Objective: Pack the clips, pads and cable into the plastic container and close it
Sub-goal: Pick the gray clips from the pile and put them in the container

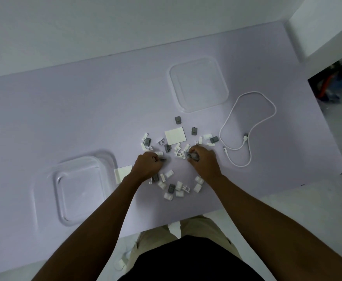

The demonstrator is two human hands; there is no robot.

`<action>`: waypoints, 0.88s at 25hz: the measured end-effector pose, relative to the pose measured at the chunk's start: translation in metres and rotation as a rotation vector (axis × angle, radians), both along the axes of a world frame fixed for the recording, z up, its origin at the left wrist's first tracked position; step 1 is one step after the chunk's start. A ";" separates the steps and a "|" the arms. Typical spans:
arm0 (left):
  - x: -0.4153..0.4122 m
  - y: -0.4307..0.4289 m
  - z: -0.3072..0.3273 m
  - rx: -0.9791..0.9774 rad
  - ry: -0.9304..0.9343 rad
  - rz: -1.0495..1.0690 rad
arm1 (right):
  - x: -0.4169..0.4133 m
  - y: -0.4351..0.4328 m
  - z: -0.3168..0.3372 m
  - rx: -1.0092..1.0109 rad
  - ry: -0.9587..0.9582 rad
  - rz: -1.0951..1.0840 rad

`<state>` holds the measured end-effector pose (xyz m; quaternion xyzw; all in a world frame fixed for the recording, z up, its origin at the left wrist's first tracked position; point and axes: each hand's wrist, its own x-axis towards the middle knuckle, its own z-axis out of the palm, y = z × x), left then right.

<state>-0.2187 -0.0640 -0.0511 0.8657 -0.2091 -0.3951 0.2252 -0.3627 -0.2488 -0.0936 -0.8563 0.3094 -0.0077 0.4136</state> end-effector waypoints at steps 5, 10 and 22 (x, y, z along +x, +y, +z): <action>-0.002 -0.002 -0.004 0.054 -0.083 0.056 | 0.002 -0.001 0.001 0.154 0.002 -0.091; -0.009 -0.004 -0.007 0.101 -0.158 0.002 | -0.003 0.000 0.020 0.499 -0.061 -0.332; -0.012 -0.021 -0.007 0.132 -0.185 0.156 | 0.028 -0.006 0.022 0.364 -0.058 -0.411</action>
